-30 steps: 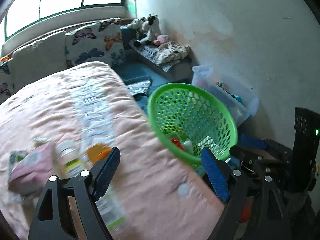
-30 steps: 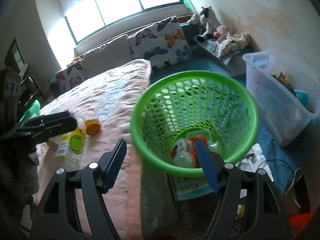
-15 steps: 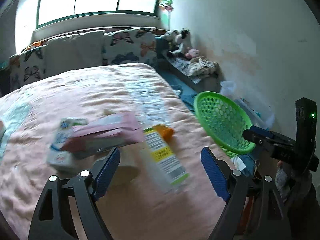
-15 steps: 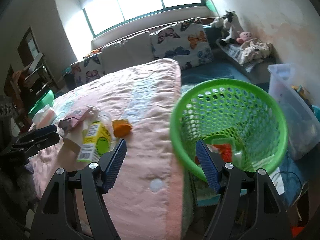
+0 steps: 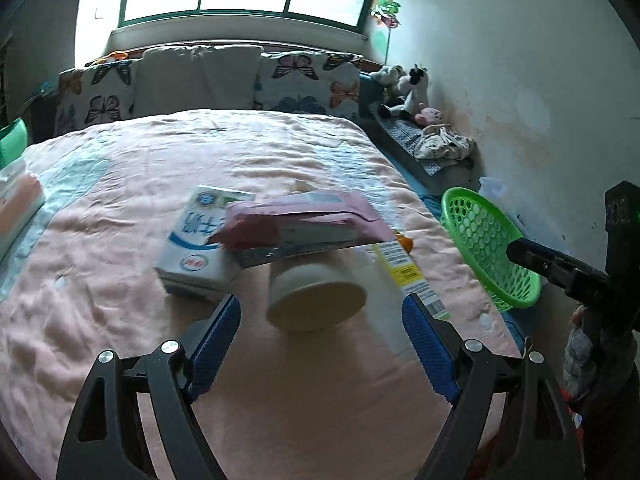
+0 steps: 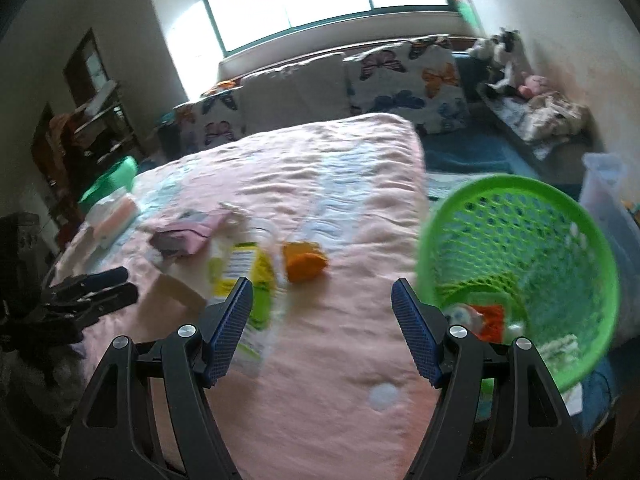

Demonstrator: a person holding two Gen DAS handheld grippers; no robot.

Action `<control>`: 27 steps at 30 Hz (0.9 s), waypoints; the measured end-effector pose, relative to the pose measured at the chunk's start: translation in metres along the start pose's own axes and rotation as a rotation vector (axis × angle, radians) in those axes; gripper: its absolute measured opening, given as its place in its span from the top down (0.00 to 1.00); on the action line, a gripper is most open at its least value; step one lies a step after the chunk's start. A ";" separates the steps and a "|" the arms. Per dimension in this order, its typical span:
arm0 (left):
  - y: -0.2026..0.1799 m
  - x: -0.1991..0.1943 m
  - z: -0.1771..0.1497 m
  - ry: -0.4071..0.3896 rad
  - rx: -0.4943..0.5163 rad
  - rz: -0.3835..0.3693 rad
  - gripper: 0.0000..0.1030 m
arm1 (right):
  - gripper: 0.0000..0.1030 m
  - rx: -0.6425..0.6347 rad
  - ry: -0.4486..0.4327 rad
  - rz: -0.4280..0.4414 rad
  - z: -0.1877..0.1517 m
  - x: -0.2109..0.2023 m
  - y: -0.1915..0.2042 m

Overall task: Collect trash
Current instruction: 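Move both tools back toward the bed items, then grasp the pink wrapper with the right gripper and lift it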

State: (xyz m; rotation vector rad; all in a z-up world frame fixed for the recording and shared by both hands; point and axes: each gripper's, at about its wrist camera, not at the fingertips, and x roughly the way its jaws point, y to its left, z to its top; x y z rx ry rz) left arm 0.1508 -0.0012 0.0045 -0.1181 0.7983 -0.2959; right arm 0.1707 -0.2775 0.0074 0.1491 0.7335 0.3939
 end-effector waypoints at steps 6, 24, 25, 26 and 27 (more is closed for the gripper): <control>0.021 -0.010 -0.007 -0.002 -0.026 0.027 0.22 | 0.30 -0.083 0.025 0.120 0.020 0.018 0.033; 0.072 -0.029 -0.022 -0.002 -0.121 0.065 0.22 | 0.21 -0.500 0.190 0.321 0.055 0.100 0.130; 0.074 -0.029 -0.022 -0.002 -0.125 0.065 0.22 | 0.21 -0.522 0.197 0.329 0.057 0.105 0.134; 0.076 -0.029 -0.023 -0.001 -0.128 0.064 0.22 | 0.20 -0.541 0.207 0.334 0.058 0.110 0.138; 0.078 -0.029 -0.023 0.000 -0.131 0.065 0.22 | 0.20 -0.551 0.210 0.333 0.057 0.112 0.139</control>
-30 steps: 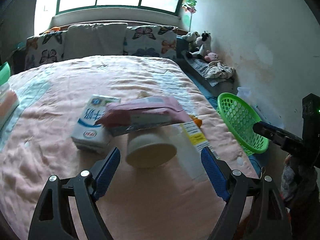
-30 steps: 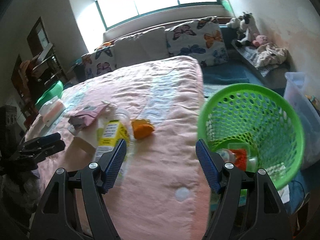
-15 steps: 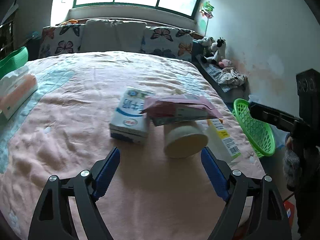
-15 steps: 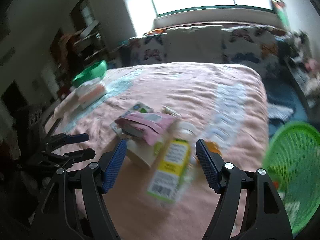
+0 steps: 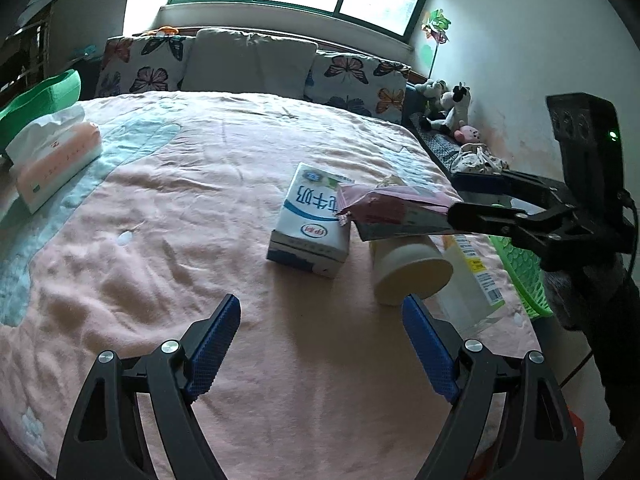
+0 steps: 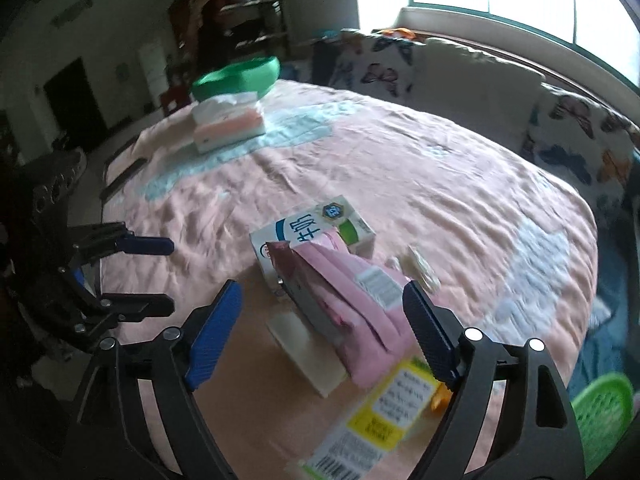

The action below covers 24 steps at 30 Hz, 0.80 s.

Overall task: Collect trash
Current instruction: 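Grasp the pink wrapper with the right gripper and lift it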

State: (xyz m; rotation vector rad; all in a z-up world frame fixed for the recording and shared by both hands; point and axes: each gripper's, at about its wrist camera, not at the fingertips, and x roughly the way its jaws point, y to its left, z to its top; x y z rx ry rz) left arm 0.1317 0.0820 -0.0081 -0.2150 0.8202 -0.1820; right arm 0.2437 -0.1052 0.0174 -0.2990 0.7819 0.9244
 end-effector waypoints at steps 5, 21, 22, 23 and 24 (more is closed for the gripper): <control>0.007 0.001 -0.002 0.007 -0.017 0.002 0.22 | 0.17 -0.070 0.042 0.002 0.010 0.021 0.000; 0.006 0.009 -0.004 0.024 -0.021 -0.008 0.22 | 0.44 -0.065 0.103 -0.052 0.001 0.039 -0.007; 0.005 0.009 -0.004 0.025 -0.018 -0.009 0.22 | 0.50 -0.060 0.100 -0.063 0.001 0.037 -0.007; 0.003 0.010 -0.004 0.025 -0.014 -0.011 0.22 | 0.51 -0.051 0.093 -0.063 0.001 0.035 -0.007; 0.001 0.011 -0.004 0.025 -0.009 -0.011 0.22 | 0.54 -0.044 0.086 -0.060 0.000 0.033 -0.006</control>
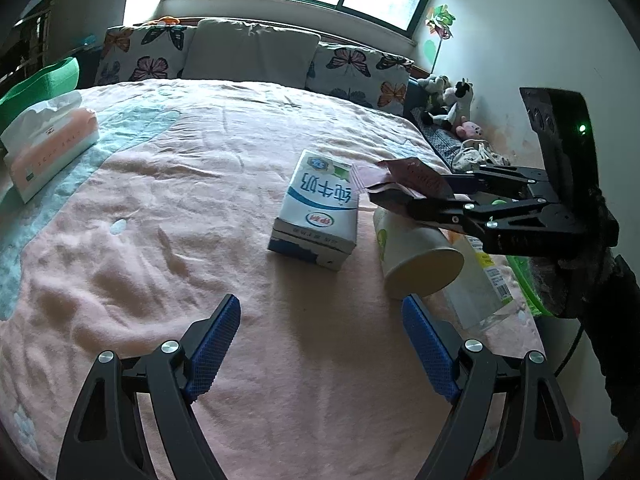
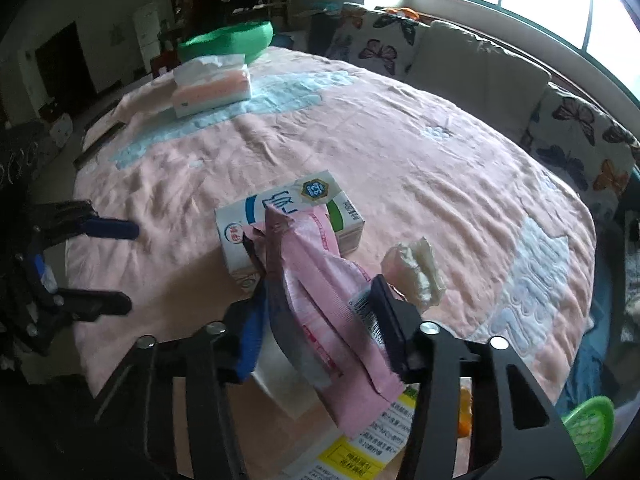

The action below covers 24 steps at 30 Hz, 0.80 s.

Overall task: Collect trash
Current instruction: 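Grasp the pink wrapper with the right gripper and lift it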

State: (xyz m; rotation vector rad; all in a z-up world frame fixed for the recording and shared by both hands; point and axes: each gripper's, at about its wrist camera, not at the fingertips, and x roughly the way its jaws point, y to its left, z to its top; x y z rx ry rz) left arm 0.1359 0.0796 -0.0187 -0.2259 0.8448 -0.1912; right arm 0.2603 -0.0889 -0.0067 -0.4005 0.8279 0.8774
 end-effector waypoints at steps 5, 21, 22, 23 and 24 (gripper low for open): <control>-0.007 0.003 0.002 -0.002 0.016 -0.008 0.22 | 0.71 0.029 -0.032 -0.006 -0.003 -0.012 0.003; -0.013 0.008 0.005 0.001 0.025 -0.025 0.22 | 0.23 -0.014 -0.032 0.025 0.004 -0.007 0.007; -0.012 0.009 0.005 0.002 0.024 -0.025 0.22 | 0.22 -0.024 -0.023 0.019 0.006 -0.003 0.007; -0.011 0.009 0.004 0.002 0.023 -0.025 0.22 | 0.20 -0.033 -0.005 0.023 0.008 0.001 0.006; -0.010 0.010 0.004 0.004 0.020 -0.025 0.22 | 0.17 -0.043 0.012 0.031 0.008 0.006 0.005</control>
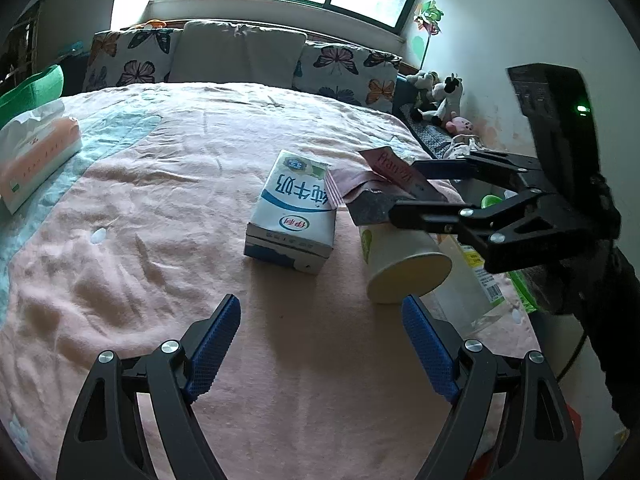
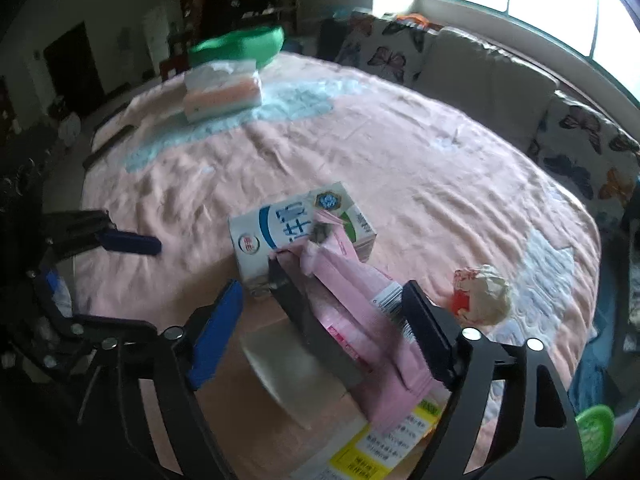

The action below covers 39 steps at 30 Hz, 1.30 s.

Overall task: Collect trash
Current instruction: 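Grasp the pink wrapper with the right gripper and lift it, then grasp the white paper cup with the left gripper while the right holds the wrapper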

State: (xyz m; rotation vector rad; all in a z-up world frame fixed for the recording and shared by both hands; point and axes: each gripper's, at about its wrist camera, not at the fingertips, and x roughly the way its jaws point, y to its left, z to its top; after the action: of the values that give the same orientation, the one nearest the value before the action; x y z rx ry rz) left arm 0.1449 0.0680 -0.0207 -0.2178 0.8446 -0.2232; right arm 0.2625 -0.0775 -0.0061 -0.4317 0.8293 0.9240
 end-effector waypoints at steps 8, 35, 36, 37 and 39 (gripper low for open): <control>0.005 0.005 -0.001 0.011 -0.014 0.001 0.22 | 0.24 0.005 0.052 -0.037 0.000 0.022 -0.009; -0.040 0.041 0.006 0.033 0.134 -0.041 0.30 | 0.81 0.280 -0.200 -0.125 -0.038 -0.082 -0.019; -0.042 0.045 0.006 0.039 0.144 -0.038 0.32 | 0.81 0.285 -0.204 -0.136 -0.042 -0.086 -0.018; -0.043 0.048 0.007 0.045 0.149 -0.035 0.34 | 0.81 0.295 -0.208 -0.152 -0.047 -0.092 -0.019; -0.046 0.053 0.008 0.051 0.156 -0.036 0.37 | 0.81 0.319 -0.217 -0.166 -0.056 -0.101 -0.020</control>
State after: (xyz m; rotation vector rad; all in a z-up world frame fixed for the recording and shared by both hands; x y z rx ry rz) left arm 0.1801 0.0104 -0.0409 -0.0816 0.8697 -0.3283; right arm 0.2212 -0.1776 0.0382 -0.1172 0.7140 0.6569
